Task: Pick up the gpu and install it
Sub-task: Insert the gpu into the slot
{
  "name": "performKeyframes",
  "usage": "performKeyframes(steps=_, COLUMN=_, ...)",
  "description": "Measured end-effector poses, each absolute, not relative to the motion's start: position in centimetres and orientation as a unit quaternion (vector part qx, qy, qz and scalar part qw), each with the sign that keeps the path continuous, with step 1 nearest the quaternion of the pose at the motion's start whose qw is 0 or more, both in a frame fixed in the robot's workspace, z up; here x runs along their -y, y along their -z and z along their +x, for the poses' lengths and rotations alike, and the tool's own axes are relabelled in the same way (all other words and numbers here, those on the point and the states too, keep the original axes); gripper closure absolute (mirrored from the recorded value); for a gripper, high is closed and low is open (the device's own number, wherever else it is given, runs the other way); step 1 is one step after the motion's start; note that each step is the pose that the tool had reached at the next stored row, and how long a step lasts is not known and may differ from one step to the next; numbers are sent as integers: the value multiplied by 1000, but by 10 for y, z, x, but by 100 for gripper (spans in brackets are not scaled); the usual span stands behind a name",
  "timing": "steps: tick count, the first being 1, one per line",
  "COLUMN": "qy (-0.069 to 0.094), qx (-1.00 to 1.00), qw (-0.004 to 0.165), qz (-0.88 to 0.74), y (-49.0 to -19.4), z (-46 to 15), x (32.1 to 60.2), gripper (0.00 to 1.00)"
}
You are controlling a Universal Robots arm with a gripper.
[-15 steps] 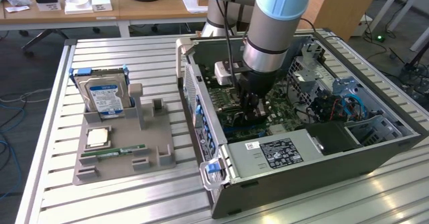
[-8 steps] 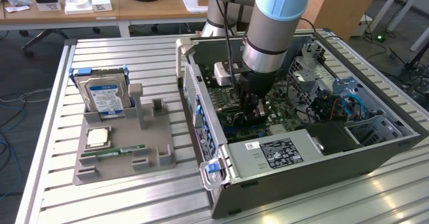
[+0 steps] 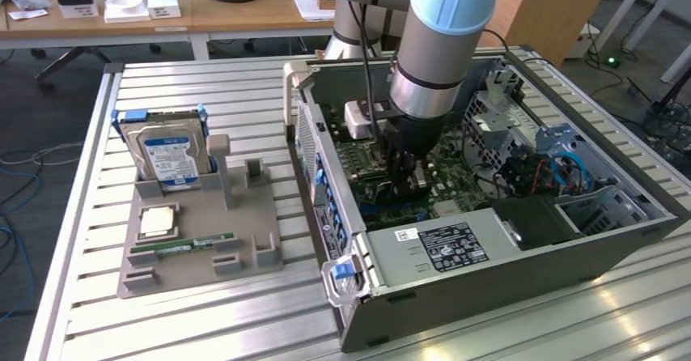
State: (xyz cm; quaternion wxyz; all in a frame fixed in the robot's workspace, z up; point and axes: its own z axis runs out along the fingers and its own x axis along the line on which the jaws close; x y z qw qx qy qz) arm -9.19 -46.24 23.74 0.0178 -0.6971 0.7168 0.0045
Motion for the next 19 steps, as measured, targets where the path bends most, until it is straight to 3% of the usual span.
performKeyframes(steps=13, qy=-5, qx=-717, qw=18, qz=-697, y=-237, z=-92, x=462, gripper=73)
performKeyframes(steps=15, qy=-5, qx=-717, qw=18, qz=-697, y=-237, z=-92, x=462, gripper=61)
performKeyframes(steps=17, qy=-5, qx=-717, qw=18, qz=-697, y=-237, z=-92, x=462, gripper=61)
performKeyframes(steps=19, qy=-5, qx=-717, qw=18, qz=-697, y=-237, z=-92, x=462, gripper=49)
